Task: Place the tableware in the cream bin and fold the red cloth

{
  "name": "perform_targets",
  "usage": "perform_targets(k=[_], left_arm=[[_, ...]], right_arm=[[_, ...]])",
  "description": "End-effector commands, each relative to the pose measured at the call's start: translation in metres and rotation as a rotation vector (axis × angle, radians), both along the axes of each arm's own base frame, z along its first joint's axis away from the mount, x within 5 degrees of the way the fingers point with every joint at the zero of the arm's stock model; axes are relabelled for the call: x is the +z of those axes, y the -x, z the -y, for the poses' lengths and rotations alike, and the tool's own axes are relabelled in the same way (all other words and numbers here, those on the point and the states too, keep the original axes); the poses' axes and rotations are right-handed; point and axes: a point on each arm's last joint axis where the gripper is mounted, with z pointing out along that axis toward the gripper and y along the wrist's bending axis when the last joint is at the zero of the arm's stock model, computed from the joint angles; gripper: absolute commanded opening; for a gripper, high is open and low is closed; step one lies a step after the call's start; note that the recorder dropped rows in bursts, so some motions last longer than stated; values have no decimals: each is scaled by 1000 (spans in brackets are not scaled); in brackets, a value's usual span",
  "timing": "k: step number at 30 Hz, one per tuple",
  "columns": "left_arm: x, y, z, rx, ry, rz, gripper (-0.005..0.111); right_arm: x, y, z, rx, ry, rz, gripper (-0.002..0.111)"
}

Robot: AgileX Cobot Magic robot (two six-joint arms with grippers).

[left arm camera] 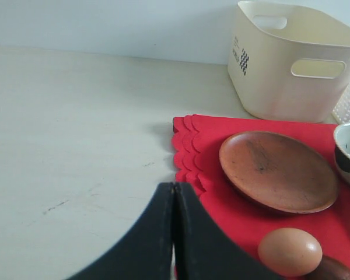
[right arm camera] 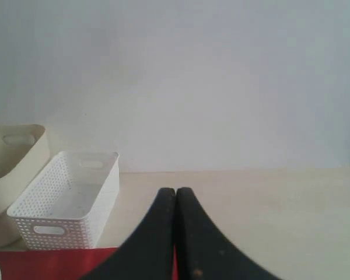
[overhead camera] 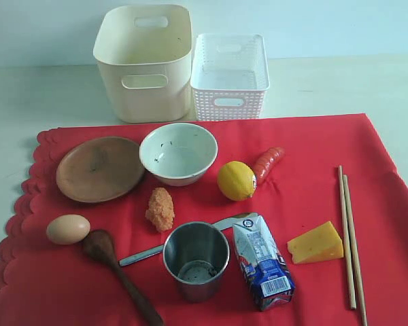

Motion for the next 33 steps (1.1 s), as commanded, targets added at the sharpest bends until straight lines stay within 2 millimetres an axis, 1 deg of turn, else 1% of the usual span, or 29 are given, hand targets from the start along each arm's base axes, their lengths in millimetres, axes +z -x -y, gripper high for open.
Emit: perform_targets(k=[1,3,6,9,14,19,23,26,31,33], left_arm=[[0,0,0,4,-2,11,0],[0,0,0,4,-2,11,0],[0,0,0,4,-2,11,0],[0,0,0,4,-2,11,0],[0,0,0,4,-2,11,0],[0,0,0,4,-2,11,0],[0,0,0,4,-2,11,0],[0,0,0,4,-2,11,0],[0,0,0,4,-2,11,0],[0,0,0,4,-2,11,0]], right_arm=[[2,0,-1,2,-60,-8,0],[-1,-2,-2,12,-74,-50,0],[-4,-11,-7,66,-18,-135,0],[-7,-27,-15,154,26,-251,0],[-14,-59,-31,294,134,-408,0],[-27,-89,-44,380,201,-541,0],[-36,-106,-50,432,230,-621,0],[-40,-117,-54,451,222,-673,5],[-51,-130,-61,512,196,-752,18],[-56,-133,-65,544,169,-786,23]])
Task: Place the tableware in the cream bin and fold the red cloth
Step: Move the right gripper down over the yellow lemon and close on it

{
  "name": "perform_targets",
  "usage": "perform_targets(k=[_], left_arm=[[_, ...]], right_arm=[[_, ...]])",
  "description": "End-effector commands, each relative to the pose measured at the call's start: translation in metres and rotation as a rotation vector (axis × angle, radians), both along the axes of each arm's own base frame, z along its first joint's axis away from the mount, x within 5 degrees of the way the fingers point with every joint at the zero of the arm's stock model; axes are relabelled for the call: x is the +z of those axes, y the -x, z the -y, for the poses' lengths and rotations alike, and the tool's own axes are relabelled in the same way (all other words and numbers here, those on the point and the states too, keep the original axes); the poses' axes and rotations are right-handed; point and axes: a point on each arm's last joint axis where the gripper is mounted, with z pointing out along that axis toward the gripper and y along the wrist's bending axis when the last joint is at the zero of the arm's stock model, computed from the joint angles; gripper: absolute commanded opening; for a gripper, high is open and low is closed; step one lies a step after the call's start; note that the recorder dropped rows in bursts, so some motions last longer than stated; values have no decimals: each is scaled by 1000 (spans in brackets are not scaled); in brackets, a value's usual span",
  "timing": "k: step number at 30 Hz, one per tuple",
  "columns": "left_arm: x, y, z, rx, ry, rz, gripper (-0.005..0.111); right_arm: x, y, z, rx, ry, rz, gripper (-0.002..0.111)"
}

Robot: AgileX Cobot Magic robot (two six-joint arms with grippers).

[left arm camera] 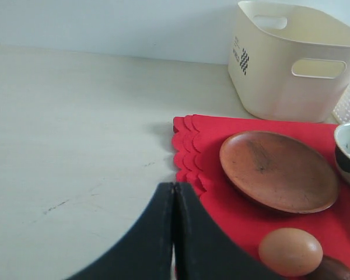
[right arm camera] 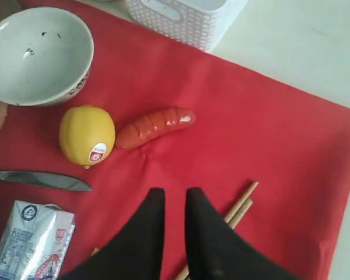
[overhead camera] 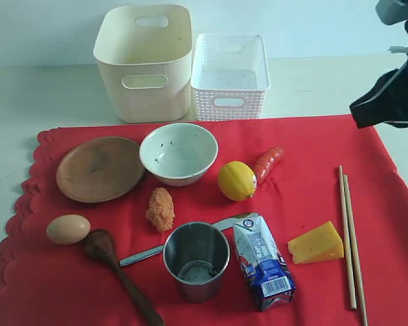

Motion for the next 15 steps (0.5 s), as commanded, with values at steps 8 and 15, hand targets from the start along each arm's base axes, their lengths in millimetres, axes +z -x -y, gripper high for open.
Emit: perform_targets(k=[8,15], left_arm=[[0,0,0,4,-2,11,0],[0,0,0,4,-2,11,0]], right_arm=[[-23,-2,-36,205,-7,-167,54],[-26,2,-53,213,42,-158,61]])
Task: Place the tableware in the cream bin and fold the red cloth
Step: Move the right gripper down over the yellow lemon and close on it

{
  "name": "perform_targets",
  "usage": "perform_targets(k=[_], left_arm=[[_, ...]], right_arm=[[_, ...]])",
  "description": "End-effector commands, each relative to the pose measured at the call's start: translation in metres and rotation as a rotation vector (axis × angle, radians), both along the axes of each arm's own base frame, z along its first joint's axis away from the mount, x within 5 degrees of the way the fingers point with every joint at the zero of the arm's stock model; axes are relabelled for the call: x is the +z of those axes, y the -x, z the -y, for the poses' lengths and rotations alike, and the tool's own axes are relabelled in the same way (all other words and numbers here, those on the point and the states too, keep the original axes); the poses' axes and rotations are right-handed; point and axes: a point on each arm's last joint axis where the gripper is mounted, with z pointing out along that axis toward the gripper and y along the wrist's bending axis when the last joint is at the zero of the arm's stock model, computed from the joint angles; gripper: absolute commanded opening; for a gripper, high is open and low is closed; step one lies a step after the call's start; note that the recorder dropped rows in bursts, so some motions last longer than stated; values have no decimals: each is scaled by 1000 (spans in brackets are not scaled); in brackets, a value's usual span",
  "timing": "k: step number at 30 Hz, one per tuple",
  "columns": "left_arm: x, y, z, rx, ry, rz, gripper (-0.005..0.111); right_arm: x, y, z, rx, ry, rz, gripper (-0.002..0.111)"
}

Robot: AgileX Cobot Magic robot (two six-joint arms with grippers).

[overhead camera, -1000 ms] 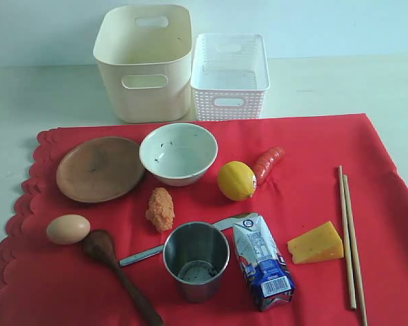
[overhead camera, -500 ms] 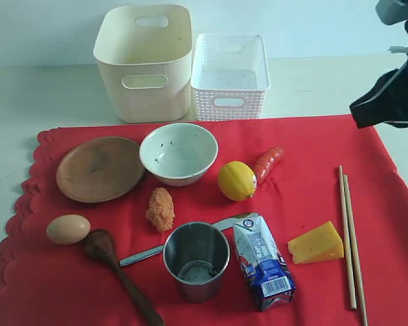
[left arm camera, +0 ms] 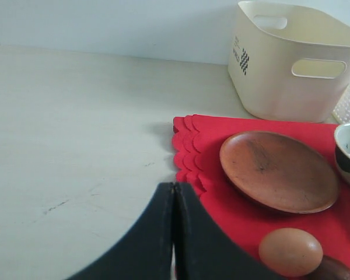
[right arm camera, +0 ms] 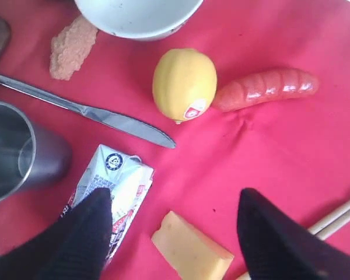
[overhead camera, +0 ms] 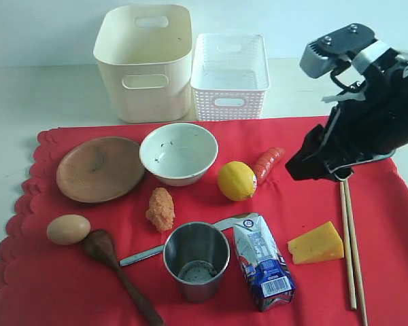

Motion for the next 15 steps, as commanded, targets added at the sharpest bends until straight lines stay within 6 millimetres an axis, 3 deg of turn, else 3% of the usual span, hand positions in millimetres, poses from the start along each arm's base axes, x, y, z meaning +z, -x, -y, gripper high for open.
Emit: perform_targets(k=[1,15], left_arm=[[0,0,0,4,-2,11,0],[0,0,0,4,-2,11,0]], right_arm=[[-1,-4,-7,-43,4,17,61],[-32,-53,-30,-82,31,-128,61]])
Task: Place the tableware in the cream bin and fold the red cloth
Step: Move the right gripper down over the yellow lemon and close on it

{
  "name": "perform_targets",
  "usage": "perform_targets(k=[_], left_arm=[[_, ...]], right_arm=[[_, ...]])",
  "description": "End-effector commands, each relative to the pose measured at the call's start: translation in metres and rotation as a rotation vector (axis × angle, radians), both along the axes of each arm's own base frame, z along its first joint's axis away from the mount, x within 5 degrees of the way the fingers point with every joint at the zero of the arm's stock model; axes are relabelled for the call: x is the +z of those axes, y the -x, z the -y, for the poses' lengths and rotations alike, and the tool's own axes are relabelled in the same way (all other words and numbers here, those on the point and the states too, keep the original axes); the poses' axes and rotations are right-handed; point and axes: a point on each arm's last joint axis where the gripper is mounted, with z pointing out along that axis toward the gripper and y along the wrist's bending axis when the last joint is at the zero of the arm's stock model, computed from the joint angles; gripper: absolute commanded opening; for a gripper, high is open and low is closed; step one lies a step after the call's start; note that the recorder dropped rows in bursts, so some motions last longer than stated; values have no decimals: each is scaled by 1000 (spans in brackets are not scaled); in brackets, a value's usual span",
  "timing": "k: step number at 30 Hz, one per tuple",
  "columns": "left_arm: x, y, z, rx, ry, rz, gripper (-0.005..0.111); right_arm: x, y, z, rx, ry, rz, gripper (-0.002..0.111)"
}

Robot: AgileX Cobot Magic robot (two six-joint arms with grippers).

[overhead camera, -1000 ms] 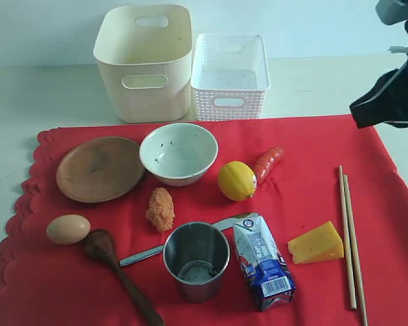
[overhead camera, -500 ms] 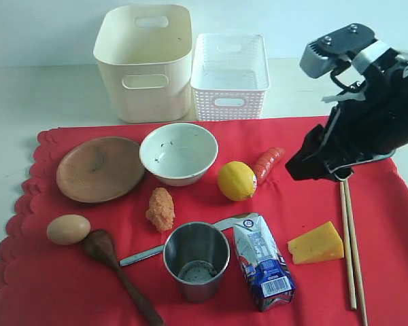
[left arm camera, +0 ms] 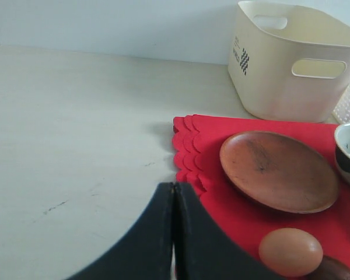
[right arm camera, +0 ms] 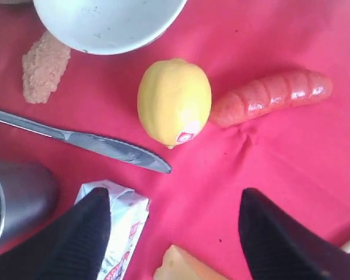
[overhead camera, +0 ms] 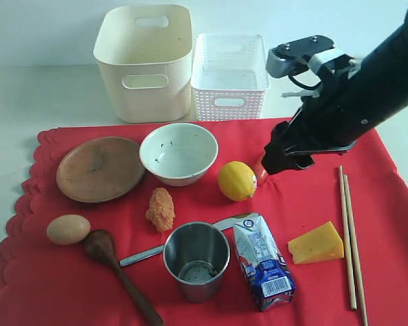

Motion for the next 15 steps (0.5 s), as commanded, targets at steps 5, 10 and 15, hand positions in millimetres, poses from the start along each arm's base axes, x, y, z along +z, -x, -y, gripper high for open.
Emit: perform_targets(k=[5,10,15], left_arm=[[0,0,0,4,-2,11,0],[0,0,0,4,-2,11,0],[0,0,0,4,-2,11,0]], right_arm=[[-15,-34,-15,-3,11,-36,61],[-23,-50,-25,16,22,-45,61],[-32,-57,-52,78,28,-47,61]])
